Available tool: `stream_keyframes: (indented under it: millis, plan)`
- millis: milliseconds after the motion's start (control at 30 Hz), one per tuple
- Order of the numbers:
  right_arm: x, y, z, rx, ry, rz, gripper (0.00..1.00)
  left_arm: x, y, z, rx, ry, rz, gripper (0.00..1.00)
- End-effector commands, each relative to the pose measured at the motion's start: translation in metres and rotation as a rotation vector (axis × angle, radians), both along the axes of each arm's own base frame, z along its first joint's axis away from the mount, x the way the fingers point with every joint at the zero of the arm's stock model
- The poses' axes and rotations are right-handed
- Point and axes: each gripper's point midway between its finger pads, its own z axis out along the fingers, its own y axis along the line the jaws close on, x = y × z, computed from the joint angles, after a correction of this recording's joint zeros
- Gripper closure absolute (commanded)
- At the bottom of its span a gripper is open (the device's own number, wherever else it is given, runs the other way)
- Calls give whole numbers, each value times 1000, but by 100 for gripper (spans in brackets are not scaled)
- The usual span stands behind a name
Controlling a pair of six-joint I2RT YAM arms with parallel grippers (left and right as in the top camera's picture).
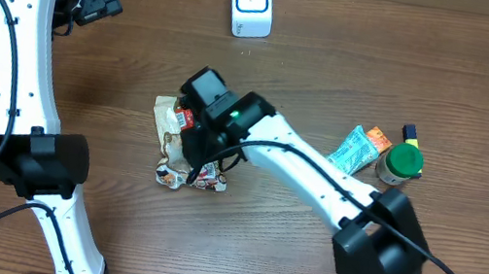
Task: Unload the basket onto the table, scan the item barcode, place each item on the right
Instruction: 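Move the right gripper left and grasp the red stick snack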
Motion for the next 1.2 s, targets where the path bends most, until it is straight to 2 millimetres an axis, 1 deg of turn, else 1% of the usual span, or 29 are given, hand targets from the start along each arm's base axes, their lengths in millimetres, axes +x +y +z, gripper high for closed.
stream_keyframes:
  millis: [0,100,200,367,433,567,733,867,900,1000,1167]
  plan:
    - [4,5,-19,-33,-11,-23,58,-1,-3,0,4,5,-25,0]
    - [4,3,-35,-54,-2,-24,58,-1,-3,0,4,5,-25,0]
    - [6,-2,-43,-86,-17,-34,58,-1,-3,0,4,5,-25,0]
    - [9,-7,-45,-107,-34,-43,58,-1,-3,0,4,5,-25,0]
    - [9,-7,-46,-109,-32,-43,60,-1,-3,0,4,5,-25,0]
    - [6,-7,-47,-106,-14,-64,62,-1,-3,0,4,5,-25,0]
    - [-1,-4,-48,-101,3,-50,64,-1,-3,0,4,5,-25,0]
    - [-7,-7,-54,-118,18,-47,64,-1,-3,0,4,5,-25,0]
    - [-10,-11,-60,-129,35,-67,64,-1,-3,0,4,5,-25,0]
    - [-14,-16,-66,-141,52,-84,64,-1,-3,0,4,5,-25,0]
    - [-17,-14,-66,-129,68,-79,71,-1,-3,0,4,5,-25,0]
